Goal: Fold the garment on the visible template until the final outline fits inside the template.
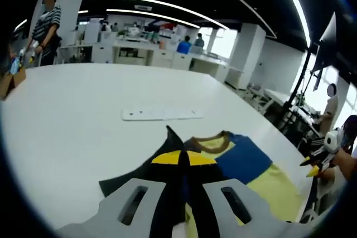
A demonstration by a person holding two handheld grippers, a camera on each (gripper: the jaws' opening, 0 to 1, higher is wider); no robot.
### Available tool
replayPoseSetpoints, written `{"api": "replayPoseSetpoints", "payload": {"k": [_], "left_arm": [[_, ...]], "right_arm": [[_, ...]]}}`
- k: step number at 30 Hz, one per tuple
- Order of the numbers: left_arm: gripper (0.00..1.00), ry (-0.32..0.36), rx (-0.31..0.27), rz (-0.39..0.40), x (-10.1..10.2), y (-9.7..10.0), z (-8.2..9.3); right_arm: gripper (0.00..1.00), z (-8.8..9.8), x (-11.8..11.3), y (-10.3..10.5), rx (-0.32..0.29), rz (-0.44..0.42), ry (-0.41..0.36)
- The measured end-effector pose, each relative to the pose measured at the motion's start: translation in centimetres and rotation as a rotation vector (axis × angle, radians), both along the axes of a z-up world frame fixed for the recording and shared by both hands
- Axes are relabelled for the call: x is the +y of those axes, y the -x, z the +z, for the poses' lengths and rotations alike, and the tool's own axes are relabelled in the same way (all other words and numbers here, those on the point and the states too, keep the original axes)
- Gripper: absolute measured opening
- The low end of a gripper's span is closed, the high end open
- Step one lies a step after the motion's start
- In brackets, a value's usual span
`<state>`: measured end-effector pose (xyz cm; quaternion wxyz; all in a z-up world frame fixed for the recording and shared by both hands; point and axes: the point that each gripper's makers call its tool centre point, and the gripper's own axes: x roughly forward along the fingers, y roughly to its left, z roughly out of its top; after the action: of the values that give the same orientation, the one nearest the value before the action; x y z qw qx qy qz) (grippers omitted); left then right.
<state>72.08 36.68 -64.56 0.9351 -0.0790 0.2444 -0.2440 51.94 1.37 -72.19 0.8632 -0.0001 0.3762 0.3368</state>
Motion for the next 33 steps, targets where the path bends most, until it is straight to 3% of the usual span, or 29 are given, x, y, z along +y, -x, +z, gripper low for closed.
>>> {"api": "replayPoseSetpoints", "payload": {"k": [9, 33], "left_arm": [[0.00, 0.026, -0.037, -0.043, -2.7, -0.5, 2.0], [0.00, 0.068, -0.077, -0.147, -9.8, -1.9, 4.4]], "right_arm": [[0.38, 0.0, -0.5, 0.4, -0.001, -0.010, -0.001], [0.37, 0.2, -1.4, 0.6, -0.008, -0.029, -0.004]]}}
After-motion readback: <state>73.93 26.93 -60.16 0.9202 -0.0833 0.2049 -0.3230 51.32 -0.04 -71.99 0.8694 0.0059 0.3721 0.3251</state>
